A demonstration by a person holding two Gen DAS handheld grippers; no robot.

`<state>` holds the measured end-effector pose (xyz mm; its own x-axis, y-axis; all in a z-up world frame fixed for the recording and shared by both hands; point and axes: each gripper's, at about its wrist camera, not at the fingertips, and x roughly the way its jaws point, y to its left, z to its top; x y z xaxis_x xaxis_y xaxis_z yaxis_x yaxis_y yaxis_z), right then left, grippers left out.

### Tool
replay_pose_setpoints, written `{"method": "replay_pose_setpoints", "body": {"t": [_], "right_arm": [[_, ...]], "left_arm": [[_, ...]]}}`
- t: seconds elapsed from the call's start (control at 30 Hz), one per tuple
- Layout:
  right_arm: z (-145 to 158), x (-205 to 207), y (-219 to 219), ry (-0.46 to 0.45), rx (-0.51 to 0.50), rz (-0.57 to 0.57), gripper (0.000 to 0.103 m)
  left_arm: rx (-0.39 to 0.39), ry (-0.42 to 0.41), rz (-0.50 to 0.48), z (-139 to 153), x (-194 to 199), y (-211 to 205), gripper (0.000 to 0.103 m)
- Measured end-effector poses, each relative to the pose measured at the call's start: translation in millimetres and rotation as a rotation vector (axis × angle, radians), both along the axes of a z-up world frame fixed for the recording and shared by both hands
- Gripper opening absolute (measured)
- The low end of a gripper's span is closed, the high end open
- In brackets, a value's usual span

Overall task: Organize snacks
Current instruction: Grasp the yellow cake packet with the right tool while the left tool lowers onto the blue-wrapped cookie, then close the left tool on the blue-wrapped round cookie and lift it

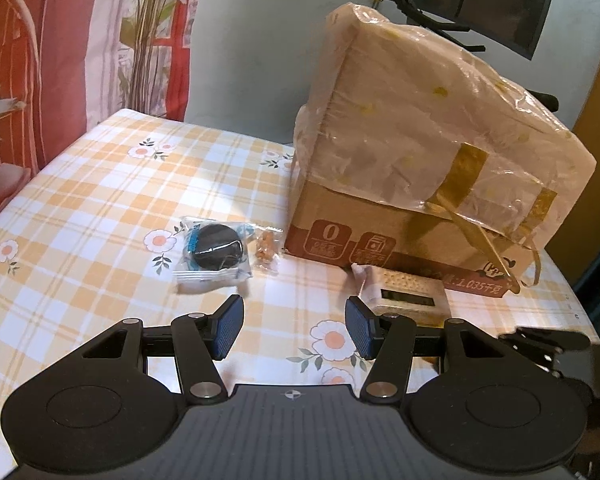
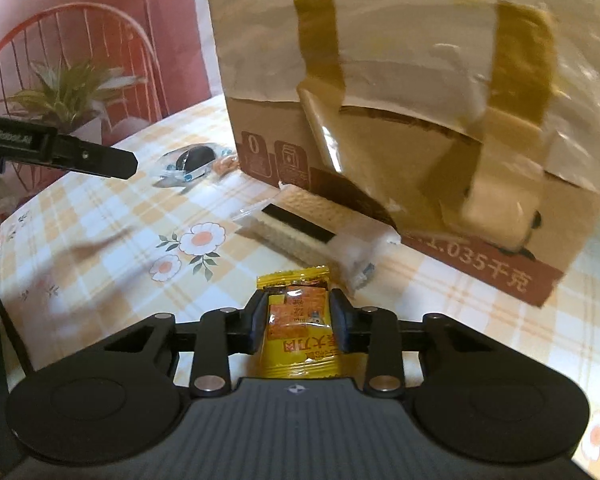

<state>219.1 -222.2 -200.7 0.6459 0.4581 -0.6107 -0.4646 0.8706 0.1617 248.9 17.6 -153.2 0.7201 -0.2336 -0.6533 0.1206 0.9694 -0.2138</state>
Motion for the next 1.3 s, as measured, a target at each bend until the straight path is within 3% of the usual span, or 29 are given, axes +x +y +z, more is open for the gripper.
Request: {"method": "replay_pose_setpoints", "body": {"t": [0.23, 0.43, 0.6, 0.87, 0.93, 1.0, 1.3], "right_arm": [[-2, -11, 3, -0.060, -0.055, -0.113, 0.034], [-5, -9, 3, -0.064, -0.066, -0.139, 0.034], [-6, -7, 1, -0.059, -0.051, -0.137, 0.034], [-6, -6, -2, -0.054, -0.041, -0.135, 0.034], [-6, -6, -2, -0.054, -0.041, -0.134, 0.034], [-6, -6, -2, -0.053, -0.038, -0.134, 0.034], [-4, -6, -3, -0.049, -0.027, -0.135, 0.034]], "left_arm": [[0.028, -0.007, 0.023, -2, 12, 6, 0.058], [0.103, -0.021, 0.071, -7, 42, 16, 0.067], [0.156, -0.026, 0.079, -15, 66, 19, 0.067], [0.132, 0.036, 0.111, -35, 98, 25, 0.066], [0.146, 0.042, 0.097, -40, 97, 22, 0.052], [0.149, 0.025, 0.091, -41, 91, 21, 0.048], [0.109, 0.019, 0.082, -24, 47, 15, 0.047]]}}
